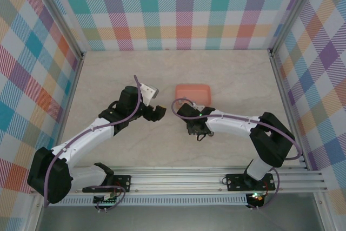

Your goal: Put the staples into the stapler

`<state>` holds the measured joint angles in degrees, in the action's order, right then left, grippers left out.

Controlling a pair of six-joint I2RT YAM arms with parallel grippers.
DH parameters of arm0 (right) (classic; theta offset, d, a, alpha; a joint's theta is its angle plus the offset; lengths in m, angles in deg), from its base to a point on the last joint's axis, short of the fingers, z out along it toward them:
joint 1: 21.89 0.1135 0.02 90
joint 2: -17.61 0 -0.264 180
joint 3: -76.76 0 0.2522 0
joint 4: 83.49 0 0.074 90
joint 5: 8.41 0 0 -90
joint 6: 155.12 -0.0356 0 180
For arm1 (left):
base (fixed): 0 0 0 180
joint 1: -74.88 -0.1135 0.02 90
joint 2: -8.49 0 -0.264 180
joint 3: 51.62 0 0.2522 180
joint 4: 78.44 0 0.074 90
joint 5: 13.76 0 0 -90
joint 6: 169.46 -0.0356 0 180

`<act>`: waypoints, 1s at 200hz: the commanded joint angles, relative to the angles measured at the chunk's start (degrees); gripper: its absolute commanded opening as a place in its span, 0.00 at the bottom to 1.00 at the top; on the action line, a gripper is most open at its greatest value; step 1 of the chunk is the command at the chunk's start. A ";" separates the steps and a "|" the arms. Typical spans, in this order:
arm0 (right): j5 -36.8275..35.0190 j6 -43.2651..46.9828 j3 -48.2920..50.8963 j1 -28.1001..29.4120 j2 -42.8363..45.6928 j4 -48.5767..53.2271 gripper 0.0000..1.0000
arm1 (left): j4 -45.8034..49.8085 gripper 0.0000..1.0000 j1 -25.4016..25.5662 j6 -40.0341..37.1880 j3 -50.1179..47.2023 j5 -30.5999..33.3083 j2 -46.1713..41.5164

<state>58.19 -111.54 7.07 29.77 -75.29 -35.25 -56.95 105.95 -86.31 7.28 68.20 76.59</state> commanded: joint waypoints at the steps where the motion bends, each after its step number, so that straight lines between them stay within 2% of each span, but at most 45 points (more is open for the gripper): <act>1: -0.28 0.79 0.39 -0.46 0.42 0.49 0.21 | -0.04 0.89 0.57 0.22 -0.15 -0.14 0.34; 62: -1.47 1.85 1.25 -0.64 3.52 1.04 0.21 | 0.01 0.89 0.57 0.34 -0.05 -0.34 0.38; 200: 0.81 2.04 1.25 -0.95 0.27 -0.99 0.21 | -0.07 0.89 0.64 0.36 -0.05 -0.67 0.72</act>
<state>58.45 -110.05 7.84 29.07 -73.96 -35.73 -56.93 106.00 -86.31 7.28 68.16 76.70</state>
